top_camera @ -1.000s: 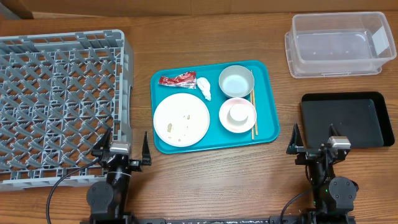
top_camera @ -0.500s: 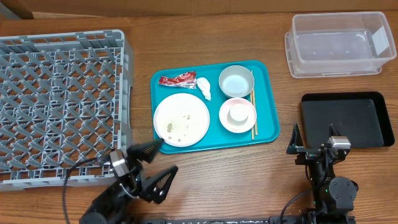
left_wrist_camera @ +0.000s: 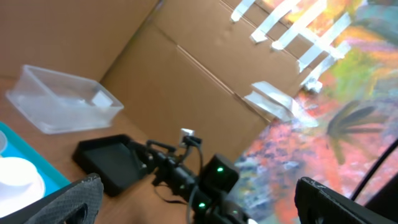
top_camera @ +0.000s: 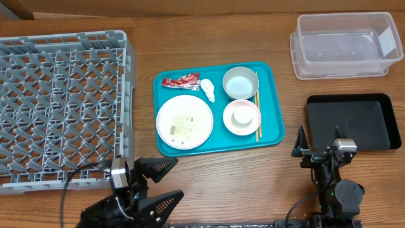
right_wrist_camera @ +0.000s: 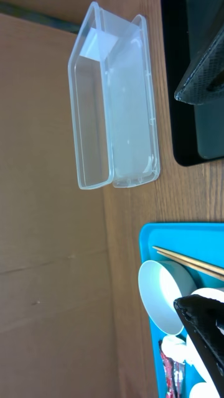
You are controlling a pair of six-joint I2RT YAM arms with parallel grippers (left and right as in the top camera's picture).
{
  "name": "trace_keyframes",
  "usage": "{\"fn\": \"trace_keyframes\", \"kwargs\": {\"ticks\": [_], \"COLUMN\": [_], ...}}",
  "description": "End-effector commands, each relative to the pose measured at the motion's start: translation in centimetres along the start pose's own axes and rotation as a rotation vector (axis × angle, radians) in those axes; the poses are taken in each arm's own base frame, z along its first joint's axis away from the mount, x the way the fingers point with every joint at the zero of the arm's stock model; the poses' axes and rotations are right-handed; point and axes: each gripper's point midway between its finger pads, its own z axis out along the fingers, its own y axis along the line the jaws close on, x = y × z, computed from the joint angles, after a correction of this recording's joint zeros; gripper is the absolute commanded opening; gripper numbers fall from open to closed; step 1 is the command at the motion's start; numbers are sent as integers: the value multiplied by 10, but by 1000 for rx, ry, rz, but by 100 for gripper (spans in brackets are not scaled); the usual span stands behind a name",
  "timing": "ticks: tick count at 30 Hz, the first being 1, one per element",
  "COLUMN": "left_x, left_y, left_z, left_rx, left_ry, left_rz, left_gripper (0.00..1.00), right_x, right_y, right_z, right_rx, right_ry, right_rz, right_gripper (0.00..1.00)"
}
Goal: Sort waste into correct bins and load items into the dishwasher
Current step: 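Move the left gripper over the pink bowl on the tray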
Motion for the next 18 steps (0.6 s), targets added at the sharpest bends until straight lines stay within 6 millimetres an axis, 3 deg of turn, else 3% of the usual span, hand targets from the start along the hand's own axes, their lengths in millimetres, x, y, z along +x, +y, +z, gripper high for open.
{"fn": "trace_keyframes", "kwargs": {"ticks": [1, 9, 13, 18], "left_x": [-23, -81, -99, -119], "left_y": [-37, -41, -54, -51], "left_z": [8, 38, 48, 57], "left_rx": [5, -59, 11, 6], "left_ry": [60, 233, 275, 249], "left_rz": [312, 257, 243, 138], "left_gripper": [100, 100, 100, 100], "right_x": [1, 1, 1, 1], "right_y": [-2, -2, -2, -2], "right_z": [0, 0, 0, 0], "right_rx": [9, 9, 9, 9], "right_ry": [-7, -8, -7, -8], "right_rz": [3, 3, 3, 4], "right_gripper": [100, 100, 100, 100]}}
